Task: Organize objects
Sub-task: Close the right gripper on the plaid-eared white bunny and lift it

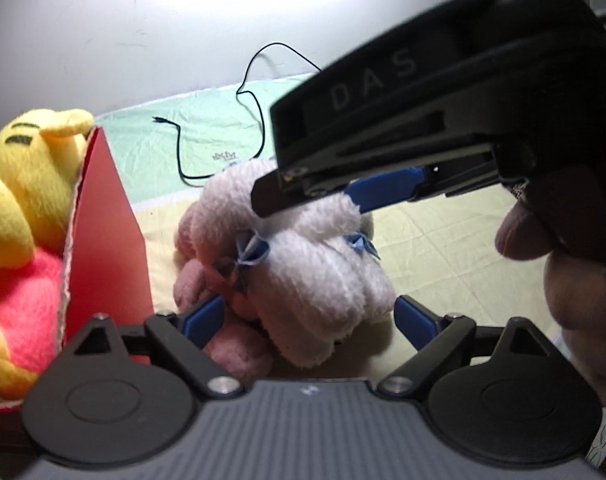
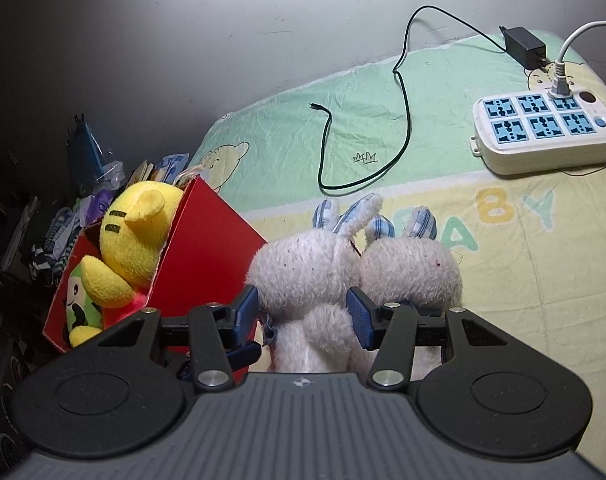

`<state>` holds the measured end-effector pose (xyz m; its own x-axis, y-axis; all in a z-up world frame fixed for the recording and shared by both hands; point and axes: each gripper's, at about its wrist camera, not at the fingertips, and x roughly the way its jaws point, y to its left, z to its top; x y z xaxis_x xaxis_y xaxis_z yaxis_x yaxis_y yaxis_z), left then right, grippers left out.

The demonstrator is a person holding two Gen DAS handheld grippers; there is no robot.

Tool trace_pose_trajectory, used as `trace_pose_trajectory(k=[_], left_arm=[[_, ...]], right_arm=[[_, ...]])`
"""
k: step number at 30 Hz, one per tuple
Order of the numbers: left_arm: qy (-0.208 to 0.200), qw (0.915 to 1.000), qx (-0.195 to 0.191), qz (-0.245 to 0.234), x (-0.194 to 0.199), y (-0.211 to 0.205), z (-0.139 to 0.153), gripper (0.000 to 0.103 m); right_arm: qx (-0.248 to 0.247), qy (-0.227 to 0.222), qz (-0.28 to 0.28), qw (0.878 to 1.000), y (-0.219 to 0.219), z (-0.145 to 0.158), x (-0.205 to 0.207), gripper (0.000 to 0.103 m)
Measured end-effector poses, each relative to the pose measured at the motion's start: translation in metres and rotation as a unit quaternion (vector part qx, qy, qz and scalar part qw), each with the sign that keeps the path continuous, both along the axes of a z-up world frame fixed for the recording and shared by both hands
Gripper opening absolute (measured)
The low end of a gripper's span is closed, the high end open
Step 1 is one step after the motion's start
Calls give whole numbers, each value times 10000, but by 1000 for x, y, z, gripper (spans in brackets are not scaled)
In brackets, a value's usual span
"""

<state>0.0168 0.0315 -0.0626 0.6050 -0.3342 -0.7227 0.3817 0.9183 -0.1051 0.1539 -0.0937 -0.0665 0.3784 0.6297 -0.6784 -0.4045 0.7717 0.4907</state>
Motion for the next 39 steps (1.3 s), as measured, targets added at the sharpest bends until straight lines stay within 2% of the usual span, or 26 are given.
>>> trace_pose_trajectory(k=[1, 6, 10, 15, 20, 27, 39], left_arm=[[40, 9999, -150, -23, 3, 4, 1, 89], [205, 9991, -343, -162, 15, 10, -7, 86], [254, 9988, -329, -240, 22, 9, -14, 84], [333, 9985, -305, -317, 27, 9, -20, 81], [367, 9979, -381, -380, 26, 11, -18, 77], [422, 9968, -486, -480, 14, 18, -10, 75], [623, 9952, -375, -660, -31, 17, -12, 73]], right_arm=[[13, 19, -10, 10000, 1, -1, 2, 52], [70, 271, 72, 9996, 7, -11, 15, 56], [131, 366, 145, 9991, 10, -15, 17, 59], [272, 369, 153, 9988, 7, -17, 13, 50], [414, 397, 50, 9983, -2, -17, 5, 46], [512, 413, 52, 9978, -13, -11, -17, 47], [475, 592, 39, 9971, -26, -21, -62, 47]])
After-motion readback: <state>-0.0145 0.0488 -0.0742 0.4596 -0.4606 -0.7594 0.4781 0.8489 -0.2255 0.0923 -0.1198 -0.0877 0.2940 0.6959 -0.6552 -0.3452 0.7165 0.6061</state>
